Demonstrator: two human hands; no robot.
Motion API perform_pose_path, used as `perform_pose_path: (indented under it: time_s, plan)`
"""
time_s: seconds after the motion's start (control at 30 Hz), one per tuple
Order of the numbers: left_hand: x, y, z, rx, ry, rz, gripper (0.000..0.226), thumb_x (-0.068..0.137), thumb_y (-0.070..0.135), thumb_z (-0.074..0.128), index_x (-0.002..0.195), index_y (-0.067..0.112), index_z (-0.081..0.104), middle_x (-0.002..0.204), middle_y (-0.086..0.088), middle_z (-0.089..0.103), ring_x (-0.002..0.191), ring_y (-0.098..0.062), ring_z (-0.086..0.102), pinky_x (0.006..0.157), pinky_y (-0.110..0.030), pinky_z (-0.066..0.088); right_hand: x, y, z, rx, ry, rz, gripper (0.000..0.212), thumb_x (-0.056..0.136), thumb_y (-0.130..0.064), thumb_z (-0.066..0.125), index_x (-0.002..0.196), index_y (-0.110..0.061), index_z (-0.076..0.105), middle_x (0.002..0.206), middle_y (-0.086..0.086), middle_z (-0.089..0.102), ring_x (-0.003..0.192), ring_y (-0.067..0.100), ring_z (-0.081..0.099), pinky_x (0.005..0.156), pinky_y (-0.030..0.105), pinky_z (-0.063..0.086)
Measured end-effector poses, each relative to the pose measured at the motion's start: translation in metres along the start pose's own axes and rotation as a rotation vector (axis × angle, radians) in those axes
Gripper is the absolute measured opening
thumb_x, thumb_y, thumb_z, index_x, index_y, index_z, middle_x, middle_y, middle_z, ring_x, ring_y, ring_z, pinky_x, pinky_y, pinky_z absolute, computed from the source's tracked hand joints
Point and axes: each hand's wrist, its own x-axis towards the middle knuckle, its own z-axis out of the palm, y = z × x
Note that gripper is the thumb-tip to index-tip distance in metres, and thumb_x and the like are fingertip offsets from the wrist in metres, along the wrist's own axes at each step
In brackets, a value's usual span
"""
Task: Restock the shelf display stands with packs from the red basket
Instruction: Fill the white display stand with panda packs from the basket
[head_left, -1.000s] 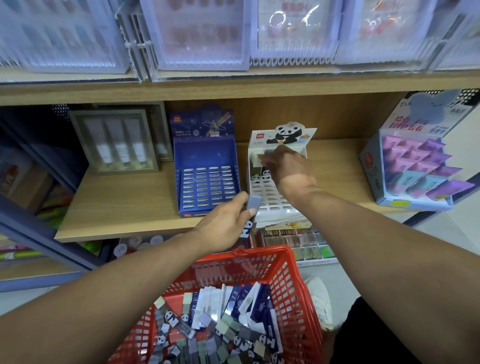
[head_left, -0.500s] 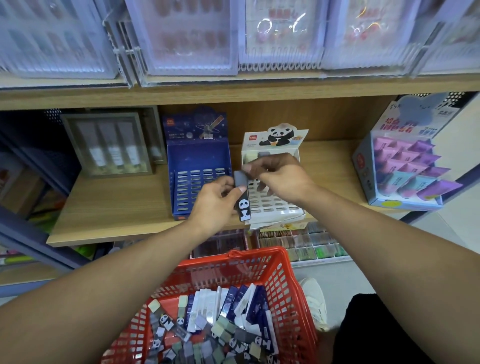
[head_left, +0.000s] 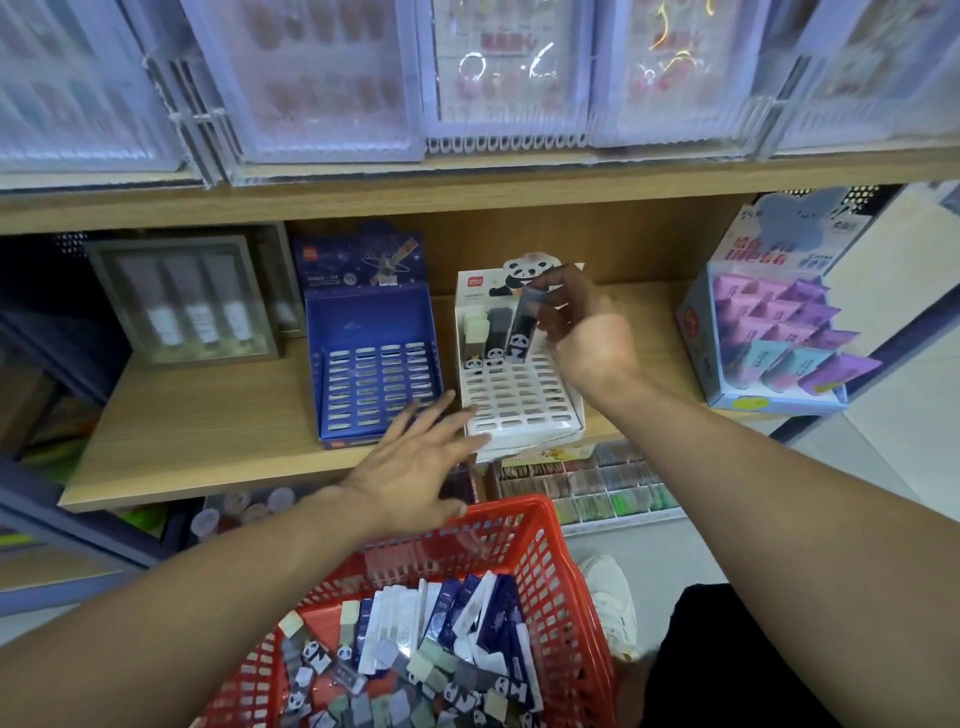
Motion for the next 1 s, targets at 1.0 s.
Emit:
perform_pose_path:
  time_s: [1.0]
  plan:
    - [-0.006, 0.022, 0.002, -0.005, -0.116, -0.039, 0.096, 0.093, 0.045, 0.063, 0.161, 0.024, -0.003, 0.168, 0.001, -0.014, 0.151, -0.019, -0.024, 0.126, -0.043, -0.008, 0.008, 0.022, 0.014, -0.462, -0.119, -0.189, 0.018, 0.1, -0.021, 0.053, 0.101, -0.038, 0.049, 0.092, -0.008, 0.072, 0.074, 0.025, 0.063, 0.064, 0.044, 0.056]
